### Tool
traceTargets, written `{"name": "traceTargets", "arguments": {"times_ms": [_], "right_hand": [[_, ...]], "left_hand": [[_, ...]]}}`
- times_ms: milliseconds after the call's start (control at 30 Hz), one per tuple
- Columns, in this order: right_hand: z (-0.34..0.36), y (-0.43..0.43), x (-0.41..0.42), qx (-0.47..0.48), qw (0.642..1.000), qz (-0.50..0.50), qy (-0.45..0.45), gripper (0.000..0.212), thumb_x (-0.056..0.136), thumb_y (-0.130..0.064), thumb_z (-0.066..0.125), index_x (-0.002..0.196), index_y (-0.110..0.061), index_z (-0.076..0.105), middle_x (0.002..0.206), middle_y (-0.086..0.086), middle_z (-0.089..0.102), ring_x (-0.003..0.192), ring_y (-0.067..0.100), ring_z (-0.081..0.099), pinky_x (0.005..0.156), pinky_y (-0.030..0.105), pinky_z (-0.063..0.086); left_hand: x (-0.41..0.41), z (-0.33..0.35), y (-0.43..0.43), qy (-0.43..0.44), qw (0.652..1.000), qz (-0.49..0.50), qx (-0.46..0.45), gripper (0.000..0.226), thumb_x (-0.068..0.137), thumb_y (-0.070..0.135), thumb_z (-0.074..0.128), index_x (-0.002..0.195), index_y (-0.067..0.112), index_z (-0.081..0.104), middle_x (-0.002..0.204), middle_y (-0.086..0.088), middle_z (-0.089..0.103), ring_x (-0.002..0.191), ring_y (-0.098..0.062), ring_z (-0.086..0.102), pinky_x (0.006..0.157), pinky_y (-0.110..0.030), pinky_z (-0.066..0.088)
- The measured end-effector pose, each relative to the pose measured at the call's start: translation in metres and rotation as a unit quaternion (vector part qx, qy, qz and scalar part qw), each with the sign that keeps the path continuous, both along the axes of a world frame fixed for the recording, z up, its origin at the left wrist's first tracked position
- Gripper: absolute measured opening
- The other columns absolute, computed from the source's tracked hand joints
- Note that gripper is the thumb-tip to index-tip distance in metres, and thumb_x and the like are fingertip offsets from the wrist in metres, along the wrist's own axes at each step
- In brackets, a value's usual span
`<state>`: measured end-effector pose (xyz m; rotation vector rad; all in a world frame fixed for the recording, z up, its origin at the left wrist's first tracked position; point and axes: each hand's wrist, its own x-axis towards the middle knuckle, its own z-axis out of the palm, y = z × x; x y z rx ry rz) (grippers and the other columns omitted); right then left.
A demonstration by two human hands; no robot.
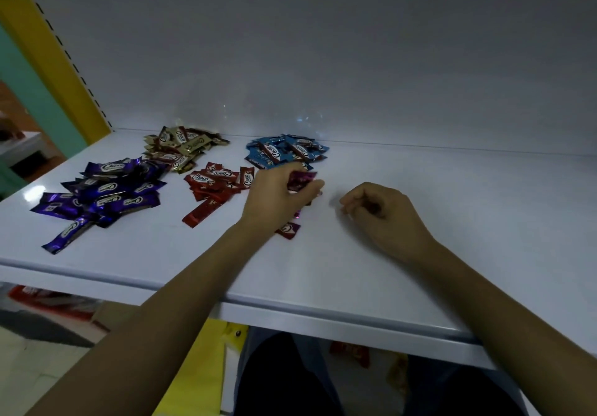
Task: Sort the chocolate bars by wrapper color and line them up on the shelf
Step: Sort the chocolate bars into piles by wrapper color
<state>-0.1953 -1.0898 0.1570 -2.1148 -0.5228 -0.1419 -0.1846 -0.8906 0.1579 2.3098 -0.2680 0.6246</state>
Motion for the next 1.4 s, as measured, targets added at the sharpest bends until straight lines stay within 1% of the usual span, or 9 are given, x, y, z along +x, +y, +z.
{"name": "traceTargets", "arguments": {"times_ms": [100, 233, 367, 467, 567, 700, 867, 1233, 1400], "right_hand": [[0.001, 0.004, -0.003, -0.073, 0.997, 0.008, -0.028, 0.010, 0.090, -0.024, 0.060, 0.095, -0.021, 0.069, 0.088, -0.007, 0.068, 0.084, 0.010, 0.061, 0.077, 0.025, 0.047], [0.007, 0.030, -0.006, -0.196, 0.977, 0.020, -0.085, 0.048, 0.086, -0.061, 0.052, 0.112, -0.024, 0.066, 0.106, -0.004, 0.064, 0.096, 0.012, 0.053, 0.078, 0.027, 0.040], [0.005, 0.062, -0.001, -0.262, 0.961, 0.013, -0.089, 0.060, 0.079, -0.067, 0.055, 0.121, -0.025, 0.061, 0.119, -0.001, 0.057, 0.109, 0.018, 0.047, 0.083, 0.028, 0.033], [0.006, 0.071, -0.001, -0.247, 0.966, 0.022, -0.074, 0.037, 0.081, -0.054, 0.063, 0.107, -0.028, 0.069, 0.110, 0.000, 0.056, 0.104, 0.018, 0.047, 0.082, 0.030, 0.034], [0.015, 0.051, 0.004, -0.195, 0.979, 0.049, -0.011, 0.009, 0.080, -0.035, 0.072, 0.078, -0.030, 0.064, 0.087, -0.007, 0.056, 0.088, 0.014, 0.053, 0.078, 0.032, 0.044], [0.030, -0.012, 0.014, -0.031, 0.993, 0.039, 0.107, 0.014, 0.076, -0.014, 0.077, 0.071, -0.018, 0.065, 0.070, 0.002, 0.062, 0.066, 0.015, 0.055, 0.062, 0.027, 0.043], [0.041, -0.075, 0.016, 0.206, 0.957, 0.015, 0.202, 0.013, 0.071, -0.016, 0.073, 0.077, -0.007, 0.064, 0.089, 0.005, 0.073, 0.077, 0.015, 0.066, 0.069, 0.022, 0.050], [0.048, -0.184, 0.011, 0.356, 0.902, -0.172, 0.173, 0.006, 0.089, -0.012, 0.060, 0.089, -0.009, 0.065, 0.091, 0.010, 0.073, 0.076, 0.016, 0.069, 0.063, 0.021, 0.052], [0.043, -0.217, 0.019, 0.382, 0.868, -0.275, 0.159, 0.013, 0.089, -0.005, 0.060, 0.083, -0.012, 0.069, 0.070, 0.000, 0.065, 0.058, 0.010, 0.058, 0.049, 0.016, 0.045]], "left_hand": [[0.000, 0.005, 0.002, 0.076, 0.988, 0.013, -0.137, 0.023, 0.088, 0.024, 0.067, 0.067, 0.019, 0.060, 0.056, 0.013, 0.057, 0.050, 0.004, 0.053, 0.054, -0.011, 0.041], [-0.001, 0.007, 0.007, 0.097, 0.961, 0.027, -0.259, 0.024, 0.089, 0.026, 0.065, 0.072, 0.011, 0.061, 0.060, 0.000, 0.060, 0.052, -0.010, 0.057, 0.055, -0.021, 0.049], [-0.001, 0.007, 0.010, 0.070, 0.939, 0.020, -0.335, 0.026, 0.091, 0.022, 0.064, 0.077, 0.000, 0.061, 0.063, -0.012, 0.060, 0.050, -0.016, 0.056, 0.053, -0.028, 0.050], [-0.002, 0.006, 0.009, 0.063, 0.926, 0.020, -0.372, 0.027, 0.090, 0.018, 0.065, 0.071, 0.000, 0.058, 0.059, -0.008, 0.060, 0.051, -0.016, 0.056, 0.054, -0.028, 0.049], [0.002, 0.007, 0.007, 0.076, 0.915, 0.018, -0.396, 0.028, 0.089, 0.021, 0.067, 0.071, 0.002, 0.056, 0.061, -0.009, 0.056, 0.058, -0.020, 0.057, 0.061, -0.034, 0.051], [0.013, 0.020, -0.018, 0.089, 0.924, 0.010, -0.372, 0.018, 0.089, 0.021, 0.066, 0.073, 0.012, 0.062, 0.058, 0.003, 0.061, 0.047, -0.004, 0.056, 0.050, -0.017, 0.045], [0.032, 0.030, -0.091, 0.135, 0.918, -0.080, -0.365, 0.024, 0.090, 0.019, 0.065, 0.069, 0.011, 0.059, 0.045, 0.005, 0.056, 0.036, -0.006, 0.049, 0.037, -0.016, 0.036], [0.059, 0.035, -0.255, 0.359, 0.731, -0.184, -0.550, 0.019, 0.086, 0.027, 0.069, 0.091, 0.010, 0.062, 0.069, -0.003, 0.058, 0.049, -0.009, 0.048, 0.034, -0.017, 0.031], [0.068, 0.024, -0.273, 0.357, 0.730, -0.176, -0.556, 0.014, 0.087, 0.019, 0.066, 0.079, 0.010, 0.059, 0.057, -0.004, 0.056, 0.042, -0.009, 0.044, 0.033, -0.017, 0.028]]}}
